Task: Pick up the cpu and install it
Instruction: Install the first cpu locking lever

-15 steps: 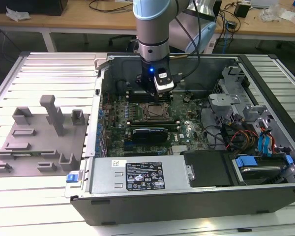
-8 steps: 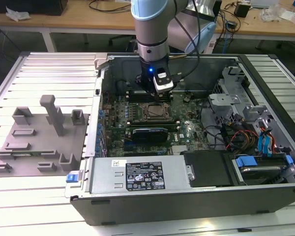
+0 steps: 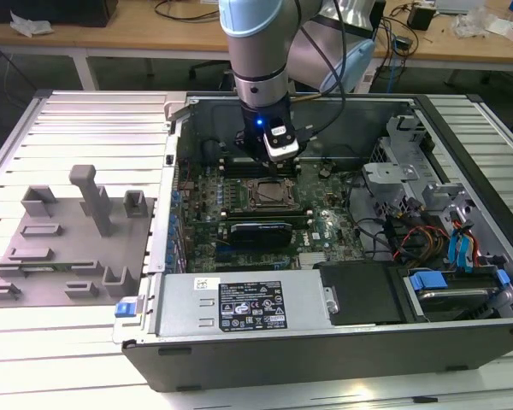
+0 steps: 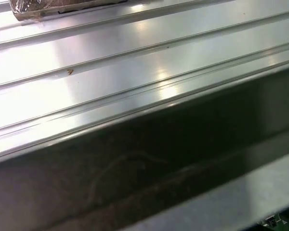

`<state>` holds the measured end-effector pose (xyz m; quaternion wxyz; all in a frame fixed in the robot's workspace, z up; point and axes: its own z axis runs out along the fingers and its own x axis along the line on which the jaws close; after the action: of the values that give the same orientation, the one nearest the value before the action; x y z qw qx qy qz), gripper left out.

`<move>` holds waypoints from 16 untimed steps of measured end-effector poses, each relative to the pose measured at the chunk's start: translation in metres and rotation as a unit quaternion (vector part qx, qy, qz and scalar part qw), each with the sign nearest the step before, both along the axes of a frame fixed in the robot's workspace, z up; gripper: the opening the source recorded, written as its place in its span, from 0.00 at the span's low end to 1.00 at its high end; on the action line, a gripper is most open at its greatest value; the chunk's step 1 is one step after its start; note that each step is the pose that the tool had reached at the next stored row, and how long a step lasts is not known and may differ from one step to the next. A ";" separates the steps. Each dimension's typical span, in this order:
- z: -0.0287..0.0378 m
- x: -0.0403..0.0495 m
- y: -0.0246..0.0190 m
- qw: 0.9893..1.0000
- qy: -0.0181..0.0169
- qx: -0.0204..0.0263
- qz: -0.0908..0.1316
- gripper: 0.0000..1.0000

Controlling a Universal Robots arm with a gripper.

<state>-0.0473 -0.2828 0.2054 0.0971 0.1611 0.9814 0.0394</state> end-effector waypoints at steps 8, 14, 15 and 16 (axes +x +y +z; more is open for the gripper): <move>-0.0001 -0.0004 0.0035 1.000 0.000 0.000 -0.007 0.11; -0.0013 -0.0044 0.0036 1.000 0.000 0.000 -0.022 0.11; -0.0014 -0.0047 0.0036 1.000 0.000 0.000 -0.024 0.11; -0.0014 -0.0047 0.0036 1.000 0.000 0.000 -0.024 0.11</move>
<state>-0.0520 -0.2792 0.2040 0.0979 0.1850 0.9771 0.0370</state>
